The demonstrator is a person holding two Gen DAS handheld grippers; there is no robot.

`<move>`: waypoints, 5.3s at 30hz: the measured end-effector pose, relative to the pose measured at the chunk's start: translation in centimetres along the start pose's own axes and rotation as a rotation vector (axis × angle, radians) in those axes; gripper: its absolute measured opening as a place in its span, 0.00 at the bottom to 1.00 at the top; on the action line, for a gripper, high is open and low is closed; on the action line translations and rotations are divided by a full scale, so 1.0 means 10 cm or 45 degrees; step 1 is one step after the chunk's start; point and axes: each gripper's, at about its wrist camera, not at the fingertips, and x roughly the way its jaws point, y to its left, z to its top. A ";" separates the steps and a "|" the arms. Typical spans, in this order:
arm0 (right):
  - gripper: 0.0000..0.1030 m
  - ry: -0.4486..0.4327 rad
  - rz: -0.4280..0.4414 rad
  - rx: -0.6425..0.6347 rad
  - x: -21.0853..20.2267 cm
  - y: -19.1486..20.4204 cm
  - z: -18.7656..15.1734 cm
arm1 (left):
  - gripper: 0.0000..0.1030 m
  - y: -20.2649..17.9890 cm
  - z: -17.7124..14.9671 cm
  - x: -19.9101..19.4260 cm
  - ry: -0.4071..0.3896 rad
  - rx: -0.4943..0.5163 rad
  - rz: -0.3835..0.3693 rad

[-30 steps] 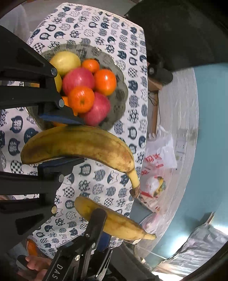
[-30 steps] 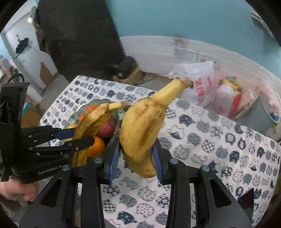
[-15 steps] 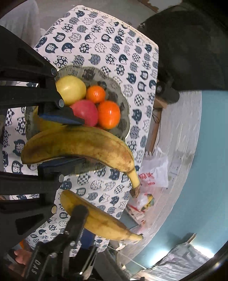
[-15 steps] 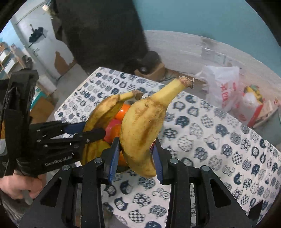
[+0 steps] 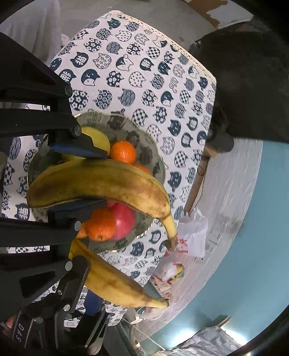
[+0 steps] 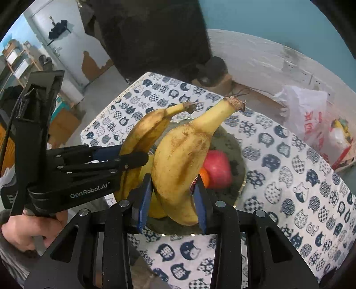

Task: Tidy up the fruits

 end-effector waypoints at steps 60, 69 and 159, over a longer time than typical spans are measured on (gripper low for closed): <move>0.69 -0.063 -0.182 0.028 -0.13 0.07 0.19 | 0.67 -0.01 -0.13 -0.18 0.023 0.058 0.007; 0.71 -0.123 -0.278 -0.006 -0.45 0.09 0.07 | 0.79 -0.16 -0.17 -0.55 -0.066 0.124 0.064; 0.72 -0.178 -0.353 -0.015 -0.97 0.05 -0.22 | 0.95 -0.71 -0.34 -1.17 -0.214 0.276 0.134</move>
